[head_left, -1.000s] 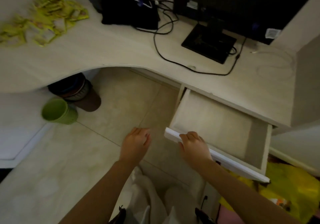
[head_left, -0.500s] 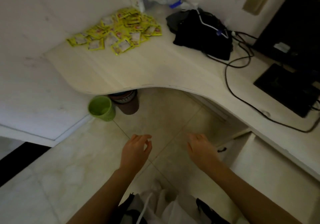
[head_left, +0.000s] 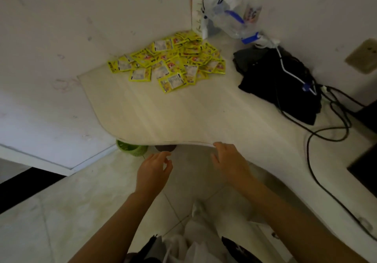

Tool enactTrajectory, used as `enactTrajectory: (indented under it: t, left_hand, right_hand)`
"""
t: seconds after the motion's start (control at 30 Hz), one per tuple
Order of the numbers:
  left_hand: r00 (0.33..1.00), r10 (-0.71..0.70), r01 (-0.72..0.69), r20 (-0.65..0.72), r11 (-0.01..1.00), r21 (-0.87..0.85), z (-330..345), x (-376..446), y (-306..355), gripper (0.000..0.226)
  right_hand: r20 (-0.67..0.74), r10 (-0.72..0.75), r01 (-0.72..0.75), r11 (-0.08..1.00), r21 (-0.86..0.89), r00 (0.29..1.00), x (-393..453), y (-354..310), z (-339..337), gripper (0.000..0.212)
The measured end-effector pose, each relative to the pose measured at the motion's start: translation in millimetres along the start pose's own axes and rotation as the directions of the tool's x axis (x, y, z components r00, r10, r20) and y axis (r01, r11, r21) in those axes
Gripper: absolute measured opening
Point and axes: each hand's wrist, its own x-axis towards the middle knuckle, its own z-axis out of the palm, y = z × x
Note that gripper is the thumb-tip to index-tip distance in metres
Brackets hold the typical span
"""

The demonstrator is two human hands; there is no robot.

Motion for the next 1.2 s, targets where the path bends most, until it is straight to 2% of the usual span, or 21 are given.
enactTrajectory:
  t: [0.33, 0.57, 0.73, 0.9, 1.07, 1.2]
  left_hand:
    - [0.99, -0.14, 0.139, -0.021, 0.99, -0.04, -6, 111, -16, 0.022]
    - [0.988, -0.15, 0.149, 0.032, 0.988, 0.035, -20, 192, -56, 0.023]
    - [0.984, -0.107, 0.097, 0.144, 0.992, 0.08, -38, 267, -101, 0.028]
    - [0.948, -0.062, 0.011, 0.312, 0.987, 0.162, -53, 343, -136, 0.036]
    - [0.914, -0.002, -0.096, 0.406, 0.971, 0.22, -49, 397, -160, 0.044]
    - [0.898, 0.05, -0.156, 0.438, 0.965, 0.21, -36, 430, -164, 0.049]
  right_hand:
    - [0.07, -0.16, 0.164, 0.984, -0.068, 0.985, 134, -20, -34, 0.04]
    - [0.113, -0.223, 0.234, 0.968, -0.095, 0.968, 213, -51, -31, 0.039]
    - [0.15, -0.209, 0.227, 0.968, -0.109, 0.966, 270, -76, -28, 0.041]
    - [0.215, -0.164, 0.196, 0.97, -0.141, 0.963, 320, -97, -20, 0.043]
    - [0.203, -0.128, 0.174, 0.958, -0.228, 0.971, 361, -107, -10, 0.045]
    - [0.185, -0.168, 0.218, 0.928, -0.303, 0.968, 388, -109, -1, 0.047]
